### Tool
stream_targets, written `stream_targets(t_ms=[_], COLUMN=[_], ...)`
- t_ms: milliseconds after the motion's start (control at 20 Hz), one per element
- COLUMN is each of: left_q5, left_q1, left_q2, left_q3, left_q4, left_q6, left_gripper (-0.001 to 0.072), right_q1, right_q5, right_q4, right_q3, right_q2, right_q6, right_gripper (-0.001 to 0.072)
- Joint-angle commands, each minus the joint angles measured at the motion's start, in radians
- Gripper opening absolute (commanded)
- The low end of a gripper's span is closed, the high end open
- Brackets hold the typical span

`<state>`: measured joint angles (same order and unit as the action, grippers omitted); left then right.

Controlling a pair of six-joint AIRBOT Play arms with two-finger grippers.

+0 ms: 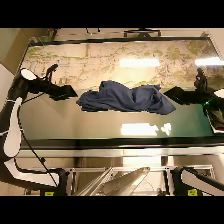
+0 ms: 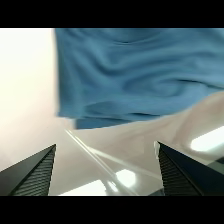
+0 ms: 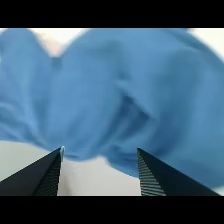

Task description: Fold the shirts.

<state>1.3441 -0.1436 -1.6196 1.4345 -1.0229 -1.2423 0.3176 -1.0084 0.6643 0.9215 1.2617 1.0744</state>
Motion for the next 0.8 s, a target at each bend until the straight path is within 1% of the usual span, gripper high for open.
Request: stream_targets(t_ms=[0, 50, 250, 300, 350, 400, 650, 700, 750], left_q5=[0.036, 0.036, 0.019, 0.007, 0.005, 0.009, 0.021, 0.026, 0.029], left_q1=[-0.116, -0.126, -0.114, -0.100, -0.084, -0.061, 0.040, 0.053, 0.062], left_q2=[-0.058, -0.068, -0.114, -0.132, -0.154, -0.181, -0.297, -0.313, -0.322], left_q3=[-0.026, -0.055, -0.188, -0.200, -0.197, -0.185, -0.066, -0.040, -0.023], left_q4=[0.011, 0.045, 0.286, 0.306, 0.312, 0.312, 0.311, 0.312, 0.310], left_q6=[0.013, 0.047, 0.212, 0.228, 0.232, 0.232, 0.218, 0.207, 0.204], left_gripper=[0.0692, 0.0692, 0.0692, 0.0691, 0.0691, 0.0690, 0.0691, 0.0678, 0.0498], right_q1=[0.078, 0.089, 0.098, 0.098, 0.098, 0.098, 0.098, 0.098, 0.098], right_q5=[-0.019, -0.017, 0.008, 0.016, 0.018, 0.018, 0.059, 0.070, 0.077], right_q4=[0.151, 0.161, 0.162, 0.162, 0.162, 0.162, 0.163, 0.163, 0.163], right_q3=[-0.001, -0.001, 0.000, 0.000, 0.000, 0.000, 0.000, 0.000, 0.000], right_q2=[0.029, 0.044, 0.114, 0.129, 0.141, 0.152, 0.199, 0.211, 0.222], right_q6=[0.027, 0.026, 0.027, 0.027, 0.026, 0.026, 0.025, 0.025, 0.021], right_gripper=[0.0522, 0.0522, 0.0520, 0.0510, 0.0467, 0.0454, 0.0454, 0.0455, 0.0457])
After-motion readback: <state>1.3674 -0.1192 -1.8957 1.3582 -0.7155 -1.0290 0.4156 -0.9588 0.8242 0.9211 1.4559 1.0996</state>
